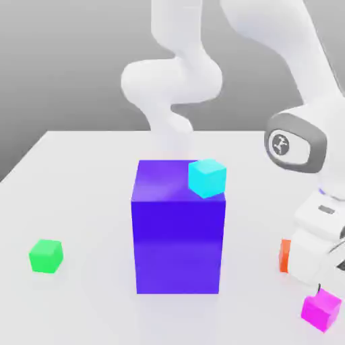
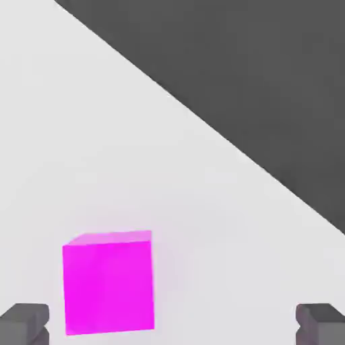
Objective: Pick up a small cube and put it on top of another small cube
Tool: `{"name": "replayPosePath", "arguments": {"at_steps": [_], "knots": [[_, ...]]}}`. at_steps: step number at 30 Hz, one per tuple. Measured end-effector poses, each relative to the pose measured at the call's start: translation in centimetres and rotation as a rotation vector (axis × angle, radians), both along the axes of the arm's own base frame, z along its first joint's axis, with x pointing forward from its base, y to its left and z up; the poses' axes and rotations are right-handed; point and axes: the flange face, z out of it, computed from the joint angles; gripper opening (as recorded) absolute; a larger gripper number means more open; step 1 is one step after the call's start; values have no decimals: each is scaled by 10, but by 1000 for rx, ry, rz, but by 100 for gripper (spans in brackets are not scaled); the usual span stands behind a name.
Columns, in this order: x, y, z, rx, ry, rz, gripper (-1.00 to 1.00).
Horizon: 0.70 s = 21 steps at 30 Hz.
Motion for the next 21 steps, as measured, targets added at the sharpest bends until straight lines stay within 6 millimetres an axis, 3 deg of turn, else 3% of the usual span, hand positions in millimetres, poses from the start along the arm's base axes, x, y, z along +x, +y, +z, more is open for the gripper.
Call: {"name": "replayPosePath", "arguments": {"at_steps": [3, 4, 10, 12, 15, 17, 21], "knots": [[-3, 2, -43, 1, 8, 6, 0], [-3, 2, -52, 0, 8, 8, -100], [-4, 2, -57, 0, 9, 8, -100], [-3, 3, -42, 1, 9, 7, -100], [-3, 2, -4, 1, 9, 7, -100], [7, -27, 8, -5, 9, -102, -100], [29, -116, 18, -16, 9, -435, -100]]}}
